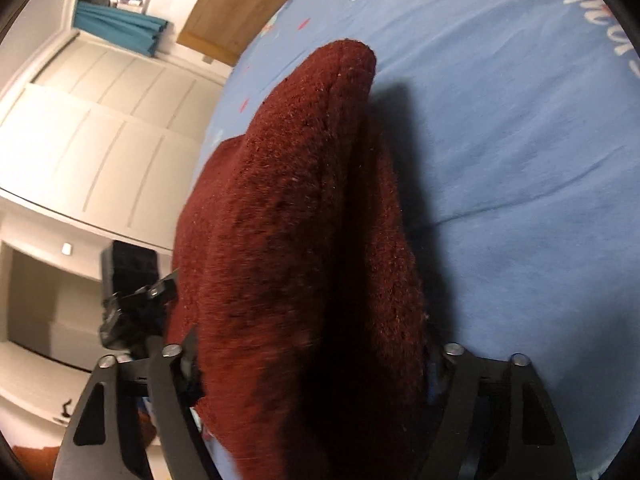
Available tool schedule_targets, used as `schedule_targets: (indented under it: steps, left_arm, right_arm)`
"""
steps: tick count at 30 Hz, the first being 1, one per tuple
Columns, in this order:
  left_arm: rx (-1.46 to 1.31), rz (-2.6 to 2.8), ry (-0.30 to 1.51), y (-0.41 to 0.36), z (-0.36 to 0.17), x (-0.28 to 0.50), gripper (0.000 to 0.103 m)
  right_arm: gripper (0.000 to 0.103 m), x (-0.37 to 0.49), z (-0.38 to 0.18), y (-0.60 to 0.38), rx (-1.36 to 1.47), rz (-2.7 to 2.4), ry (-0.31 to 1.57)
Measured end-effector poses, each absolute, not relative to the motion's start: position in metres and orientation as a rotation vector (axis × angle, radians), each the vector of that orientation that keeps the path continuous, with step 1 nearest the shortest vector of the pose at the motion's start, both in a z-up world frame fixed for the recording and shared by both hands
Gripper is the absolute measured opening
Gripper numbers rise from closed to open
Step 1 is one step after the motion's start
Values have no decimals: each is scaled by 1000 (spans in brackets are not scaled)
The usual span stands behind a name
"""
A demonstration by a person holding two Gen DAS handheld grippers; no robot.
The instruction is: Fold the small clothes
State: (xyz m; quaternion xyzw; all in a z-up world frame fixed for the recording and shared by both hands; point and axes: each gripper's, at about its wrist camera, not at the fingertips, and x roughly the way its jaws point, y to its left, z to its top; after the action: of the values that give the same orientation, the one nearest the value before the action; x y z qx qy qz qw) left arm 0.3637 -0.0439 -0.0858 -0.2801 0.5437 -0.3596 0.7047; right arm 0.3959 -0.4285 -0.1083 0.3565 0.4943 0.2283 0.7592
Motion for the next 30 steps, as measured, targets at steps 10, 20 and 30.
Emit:
schedule_targets:
  steps: [10,20,30]
  left_arm:
    - [-749,-853,1118,15,-50,380,54]
    - [-660,-738,1063,114,-12,374,54]
    - [-512,-606,1188,135,-43,353,65]
  right_arm:
    - [52,395,-72,-411,735,528,980]
    - [52,423,-44,-343,706,675,920]
    - [62,414,-96,-323,713,588,1074]
